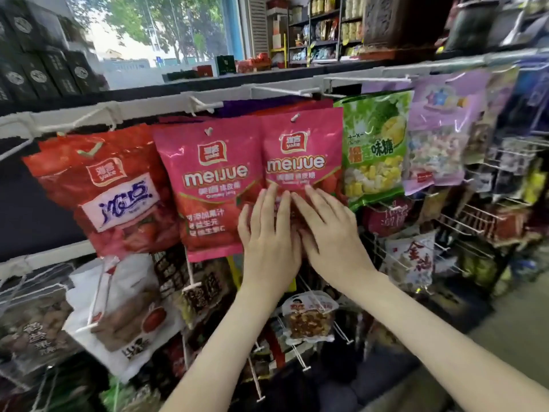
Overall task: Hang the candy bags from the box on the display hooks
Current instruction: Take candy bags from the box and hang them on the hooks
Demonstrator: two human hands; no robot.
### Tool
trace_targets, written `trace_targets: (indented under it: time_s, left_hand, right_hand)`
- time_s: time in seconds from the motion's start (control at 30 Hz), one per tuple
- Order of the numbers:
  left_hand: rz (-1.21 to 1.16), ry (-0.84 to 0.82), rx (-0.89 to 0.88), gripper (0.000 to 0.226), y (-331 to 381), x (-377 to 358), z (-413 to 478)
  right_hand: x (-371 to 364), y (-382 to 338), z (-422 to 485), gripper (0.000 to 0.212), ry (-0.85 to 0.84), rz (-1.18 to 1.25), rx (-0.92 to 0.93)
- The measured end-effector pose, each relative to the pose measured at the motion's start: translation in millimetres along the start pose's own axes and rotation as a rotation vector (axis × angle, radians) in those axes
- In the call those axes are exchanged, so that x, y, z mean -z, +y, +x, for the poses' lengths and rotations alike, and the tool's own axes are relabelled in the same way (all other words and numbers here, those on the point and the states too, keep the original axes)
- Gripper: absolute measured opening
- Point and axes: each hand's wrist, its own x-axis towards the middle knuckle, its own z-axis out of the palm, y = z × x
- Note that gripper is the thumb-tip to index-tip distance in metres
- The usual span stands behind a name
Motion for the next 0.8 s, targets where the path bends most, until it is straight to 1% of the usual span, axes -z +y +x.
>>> trace_targets:
  time_s: [0.1, 0.17, 0.23, 0.27, 0.37, 0.5, 0.6, 0.67, 0.73, 0.8]
  left_hand:
    - [-0.171, -0.151, -0.065, 0.047, 48.3, -24.4, -16.8]
    - [-0.270, -0.343, -0.081, 0.050, 84.3, -44.9, -30.0]
    - [-0.315, -0.561, -0.083, 0.054, 122.5, -68.5, -46.8]
    - [-0.329, -0.648, -0.099, 0.055, 142.7, -80.9, -55.6]
    - [-0.352, -0.821, -0.197, 0.051, 207.0, -115.7, -80.4]
    - [-0.353, -1.105, -0.271, 0.048, 296.5, -166.1, -127.0]
    - [-0.354, -1.325, -0.306, 0.046, 363.9, -206.2, -175.2]
    - [-0.346, -1.460, -0.301, 0.043, 402.7, -232.8, -212.0]
    - [-0.347, -1.550, -0.302, 0.039, 434.0, -257.7, -248.0]
    - [-0.368, -1.556, -0.288, 0.035, 455.8, -283.9, -284.5]
  right_hand:
    - [19.0, 43.7, -44.9, 0.051, -0.031, -0.003, -0.119]
    - [32.3, 76.9, -78.1, 0.054, -0.114, 0.003, -0.251]
    - [47.0, 110.4, -114.8, 0.053, -0.233, 0.058, -0.396]
    - [54.2, 128.2, -134.2, 0.052, -0.288, 0.076, -0.471]
    - [75.0, 185.8, -194.9, 0.051, -0.424, 0.080, -0.715]
    - [93.2, 270.8, -294.3, 0.046, -0.463, 0.117, -1.028]
    - [102.1, 327.0, -381.5, 0.043, -0.537, 0.110, -1.214]
    - [102.0, 357.4, -438.2, 0.038, -0.545, 0.108, -1.321]
    - [95.0, 379.6, -490.6, 0.032, -0.563, 0.107, -1.425]
    - [76.4, 393.0, -541.8, 0.029, -0.662, 0.120, -1.504]
